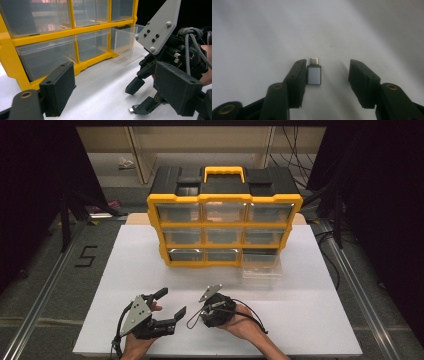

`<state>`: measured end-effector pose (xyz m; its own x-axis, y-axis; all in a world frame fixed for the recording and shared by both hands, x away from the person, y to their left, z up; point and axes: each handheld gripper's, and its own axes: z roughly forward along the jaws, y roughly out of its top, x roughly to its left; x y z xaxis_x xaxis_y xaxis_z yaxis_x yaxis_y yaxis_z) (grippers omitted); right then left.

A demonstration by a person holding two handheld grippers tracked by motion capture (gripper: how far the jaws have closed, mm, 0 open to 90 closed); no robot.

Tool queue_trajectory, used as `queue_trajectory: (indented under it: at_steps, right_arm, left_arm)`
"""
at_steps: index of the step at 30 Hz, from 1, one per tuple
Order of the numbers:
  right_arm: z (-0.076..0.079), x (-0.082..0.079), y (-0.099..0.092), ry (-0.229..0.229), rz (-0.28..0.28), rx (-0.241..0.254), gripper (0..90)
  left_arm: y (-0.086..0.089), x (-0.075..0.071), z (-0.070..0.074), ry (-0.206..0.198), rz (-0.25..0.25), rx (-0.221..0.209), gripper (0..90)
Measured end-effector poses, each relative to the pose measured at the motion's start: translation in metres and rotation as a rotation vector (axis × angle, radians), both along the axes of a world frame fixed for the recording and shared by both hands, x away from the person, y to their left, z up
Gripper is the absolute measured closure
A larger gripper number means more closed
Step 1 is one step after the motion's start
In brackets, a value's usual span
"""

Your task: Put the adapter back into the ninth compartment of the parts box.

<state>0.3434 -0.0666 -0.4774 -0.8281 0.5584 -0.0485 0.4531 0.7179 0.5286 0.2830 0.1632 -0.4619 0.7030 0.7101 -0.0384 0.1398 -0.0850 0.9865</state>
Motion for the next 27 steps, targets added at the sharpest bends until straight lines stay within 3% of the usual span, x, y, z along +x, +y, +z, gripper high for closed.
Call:
queue_trajectory:
  at_steps: [6, 16, 27]
  right_arm:
    - [0.0016, 0.0013, 0.0013, 0.039, 0.009, 0.001, 60.7]
    - [0.0031, 0.0030, 0.0018, 0.066, 0.039, -0.008, 72.0]
    - [0.0056, 0.0042, -0.0002, 0.052, 0.049, -0.015, 76.3]
  left_arm:
    - [0.0003, 0.0001, 0.0000, 0.001, 0.001, -0.001, 17.3]
    - [0.0004, 0.0001, -0.0001, 0.002, 0.002, -0.002, 17.2]
    - [0.0007, -0.0002, 0.0000, 0.002, 0.004, -0.001, 17.4]
